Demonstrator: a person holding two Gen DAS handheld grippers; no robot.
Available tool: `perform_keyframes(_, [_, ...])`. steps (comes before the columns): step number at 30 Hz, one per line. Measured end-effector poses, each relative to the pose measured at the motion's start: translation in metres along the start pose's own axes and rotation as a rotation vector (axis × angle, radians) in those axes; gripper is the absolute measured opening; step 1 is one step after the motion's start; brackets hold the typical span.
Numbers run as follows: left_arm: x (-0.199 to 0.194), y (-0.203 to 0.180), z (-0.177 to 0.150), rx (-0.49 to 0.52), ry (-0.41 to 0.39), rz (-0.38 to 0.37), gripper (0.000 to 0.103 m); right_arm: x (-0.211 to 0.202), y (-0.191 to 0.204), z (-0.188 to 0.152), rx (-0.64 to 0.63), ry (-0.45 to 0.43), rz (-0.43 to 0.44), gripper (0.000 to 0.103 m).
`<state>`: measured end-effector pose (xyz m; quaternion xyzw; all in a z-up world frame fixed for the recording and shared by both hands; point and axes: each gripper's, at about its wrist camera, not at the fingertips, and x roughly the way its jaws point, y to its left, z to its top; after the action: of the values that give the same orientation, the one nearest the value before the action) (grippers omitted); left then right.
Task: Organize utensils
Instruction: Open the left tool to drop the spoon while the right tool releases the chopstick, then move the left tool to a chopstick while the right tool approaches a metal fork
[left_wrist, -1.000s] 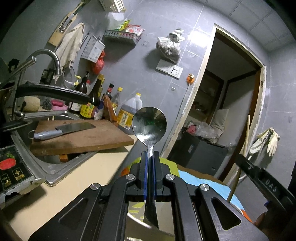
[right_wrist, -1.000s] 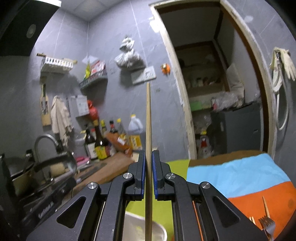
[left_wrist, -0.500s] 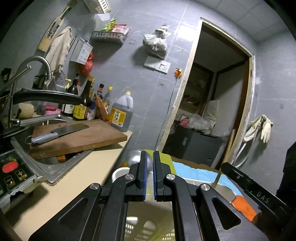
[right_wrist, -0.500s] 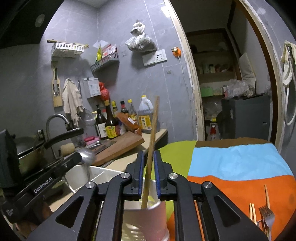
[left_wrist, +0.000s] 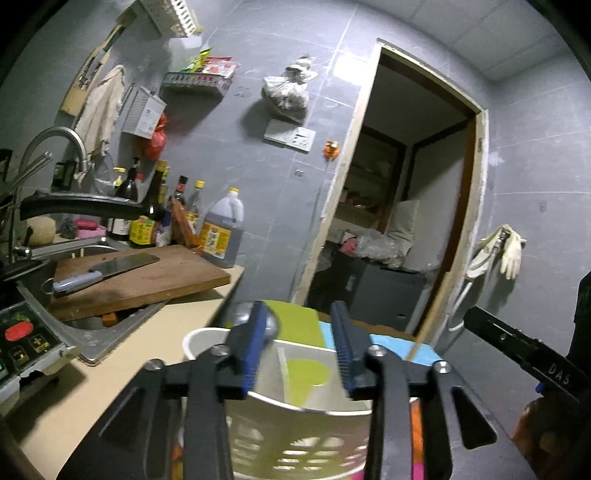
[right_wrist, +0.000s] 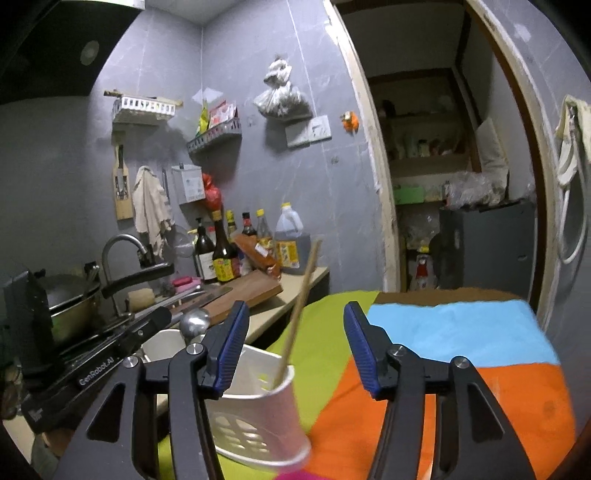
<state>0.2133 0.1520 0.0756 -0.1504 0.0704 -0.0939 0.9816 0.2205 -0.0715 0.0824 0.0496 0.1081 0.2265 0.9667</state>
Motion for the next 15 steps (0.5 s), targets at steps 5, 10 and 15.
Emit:
perform_keyframes(5, [-0.006, -0.035, -0.002, 0.061, 0.016, -0.042, 0.057, -0.037, -0.023, 0.007, -0.033, -0.042, -0.062, 0.079])
perform_keyframes(10, [-0.006, -0.074, -0.009, 0.109, 0.074, -0.120, 0.083, -0.074, -0.048, 0.008, -0.063, -0.072, -0.137, 0.095])
perform_keyframes(15, [0.000, -0.110, -0.022, 0.152, 0.153, -0.187, 0.090, -0.102, -0.076, 0.005, -0.042, -0.055, -0.180, 0.103])
